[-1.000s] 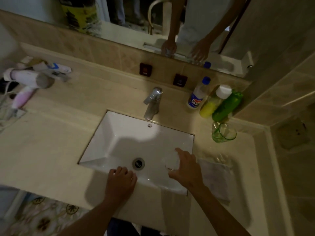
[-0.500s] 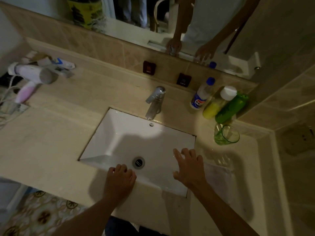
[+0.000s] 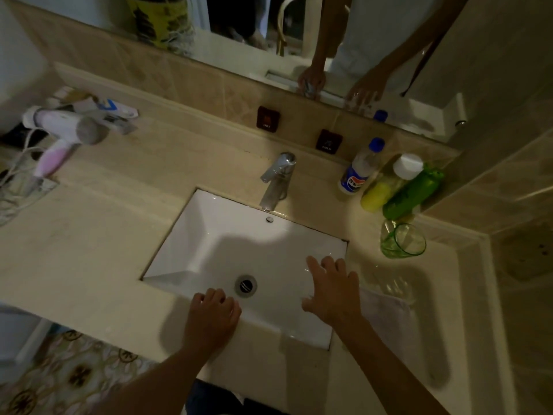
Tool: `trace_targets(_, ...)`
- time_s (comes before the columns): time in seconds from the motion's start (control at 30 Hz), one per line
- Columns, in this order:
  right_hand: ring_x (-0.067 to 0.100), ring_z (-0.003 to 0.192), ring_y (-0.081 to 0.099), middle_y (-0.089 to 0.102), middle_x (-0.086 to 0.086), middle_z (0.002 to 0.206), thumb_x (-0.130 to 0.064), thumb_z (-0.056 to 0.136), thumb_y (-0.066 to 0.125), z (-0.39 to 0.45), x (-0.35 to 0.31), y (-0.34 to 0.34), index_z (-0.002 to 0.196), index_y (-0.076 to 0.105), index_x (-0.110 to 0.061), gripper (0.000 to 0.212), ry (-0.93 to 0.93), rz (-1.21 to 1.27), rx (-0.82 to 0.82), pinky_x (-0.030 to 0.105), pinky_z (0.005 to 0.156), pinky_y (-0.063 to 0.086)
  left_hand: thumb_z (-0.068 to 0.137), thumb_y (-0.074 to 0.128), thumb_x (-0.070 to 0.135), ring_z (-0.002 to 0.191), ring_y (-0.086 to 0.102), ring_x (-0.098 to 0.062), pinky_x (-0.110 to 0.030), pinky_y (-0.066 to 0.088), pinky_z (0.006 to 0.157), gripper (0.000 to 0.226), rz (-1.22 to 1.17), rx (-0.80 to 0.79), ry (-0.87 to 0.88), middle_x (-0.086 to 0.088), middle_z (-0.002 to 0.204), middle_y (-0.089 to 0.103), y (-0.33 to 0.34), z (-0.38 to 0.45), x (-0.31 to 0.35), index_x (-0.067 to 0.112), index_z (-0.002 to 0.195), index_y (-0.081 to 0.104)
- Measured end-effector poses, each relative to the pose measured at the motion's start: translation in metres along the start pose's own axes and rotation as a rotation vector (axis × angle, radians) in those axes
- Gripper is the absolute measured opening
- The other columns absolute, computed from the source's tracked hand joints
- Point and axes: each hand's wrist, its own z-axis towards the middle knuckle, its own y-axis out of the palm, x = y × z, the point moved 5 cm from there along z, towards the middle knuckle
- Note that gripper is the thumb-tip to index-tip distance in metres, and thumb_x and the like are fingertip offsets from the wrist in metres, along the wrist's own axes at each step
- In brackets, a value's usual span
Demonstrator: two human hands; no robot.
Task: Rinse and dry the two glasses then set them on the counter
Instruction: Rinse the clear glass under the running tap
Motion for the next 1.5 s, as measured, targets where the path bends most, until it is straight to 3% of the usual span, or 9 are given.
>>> trace_targets(0.17,0.034,0.135,0.027,0.032,0.01,0.143,-0.05,0.063,0.078,-0.005,-0.003,0.037,0.145,0.02,-0.032,0.102,0.083,-0.04,-0.364,0.055,0.102,0.031,0.09,0.048,0.034,0.072,0.056,-0.025,-0.039,0.043,0.07,0.026,-0.04,0.012,-0.024,-0.002,0.074,0.06,-0.004,0.005,0.0,0.022,0.072,0.063)
trace_targets(0.33,0.03,0.123,0.034,0.039,0.006,0.133,-0.054,0.06,0.078,-0.005,-0.022,0.022,0.139,0.027,-0.034,0.095,0.047,0.028,-0.118,0.05,0.095,0.036,0.091,0.045,0.037,0.071,0.056,-0.022,-0.037,0.043,0.07,0.032,-0.084,0.018,-0.04,0.0,0.072,0.059,-0.003,0.003,-0.001,0.022,0.069,0.062)
trace_targets(0.5,0.035,0.132,0.029,0.034,0.013,0.141,-0.046,0.064,0.079,0.008,-0.029,0.042,0.143,0.022,-0.031,0.098,0.035,-0.017,-0.266,0.056,0.103,0.03,0.088,0.06,0.032,0.069,0.057,-0.024,-0.036,0.044,0.067,0.02,-0.017,-0.003,-0.015,0.0,0.069,0.061,-0.005,0.002,0.001,0.023,0.07,0.063)
trace_targets(0.6,0.032,0.117,0.042,0.044,0.01,0.127,-0.043,0.058,0.081,0.007,-0.031,0.033,0.137,0.035,-0.031,0.093,0.02,-0.04,0.031,0.052,0.092,0.038,0.088,0.056,0.034,0.07,0.057,-0.024,-0.036,0.041,0.068,0.021,-0.025,-0.023,-0.015,0.001,0.07,0.062,-0.006,0.002,0.0,0.025,0.07,0.062)
trace_targets(0.77,0.036,0.136,0.024,0.03,0.015,0.146,-0.041,0.067,0.079,0.004,-0.028,0.051,0.147,0.018,-0.03,0.101,0.076,-0.015,-0.259,0.058,0.106,0.026,0.089,0.04,0.04,0.07,0.055,-0.02,-0.037,0.041,0.068,0.032,-0.023,-0.068,-0.024,0.004,0.072,0.061,-0.004,-0.002,0.0,0.027,0.071,0.062)
trace_targets(0.9,0.026,0.124,0.039,0.042,0.003,0.133,-0.051,0.061,0.077,-0.005,-0.006,0.033,0.14,0.028,-0.034,0.095,0.121,0.266,-0.047,0.045,0.096,0.042,0.088,0.039,0.04,0.069,0.056,-0.021,-0.036,0.037,0.066,0.033,-0.023,-0.064,-0.04,0.003,0.07,0.061,-0.01,0.004,-0.001,0.026,0.07,0.063)
trace_targets(1.13,0.018,0.112,0.061,0.063,0.0,0.12,-0.022,0.051,0.096,-0.038,0.073,0.031,0.13,0.052,-0.015,0.09,0.493,1.405,0.186,0.033,0.084,0.055,0.086,0.039,0.035,0.068,0.058,-0.026,-0.036,0.04,0.065,0.032,0.037,-0.1,-0.013,-0.002,0.07,0.063,-0.009,-0.001,0.0,0.022,0.072,0.064)
trace_targets(1.37,0.027,0.098,0.065,0.066,0.01,0.113,-0.008,0.061,0.089,-0.073,0.179,0.017,0.116,0.059,-0.017,0.063,0.68,1.439,0.564,0.038,0.077,0.055,0.084,0.032,0.032,0.073,0.061,-0.03,-0.04,0.037,0.066,0.041,0.141,-0.171,0.048,-0.011,0.078,0.066,-0.001,-0.001,0.002,0.015,0.083,0.07)
trace_targets(1.5,0.015,0.09,0.063,0.061,-0.01,0.098,0.0,0.066,0.084,-0.071,0.236,0.014,0.09,0.059,-0.034,0.049,0.791,1.53,0.644,0.031,0.068,0.053,0.077,0.07,0.025,0.071,0.061,-0.032,-0.042,0.039,0.064,0.013,0.169,-0.155,0.05,-0.012,0.077,0.067,-0.001,0.001,0.004,0.013,0.082,0.07)
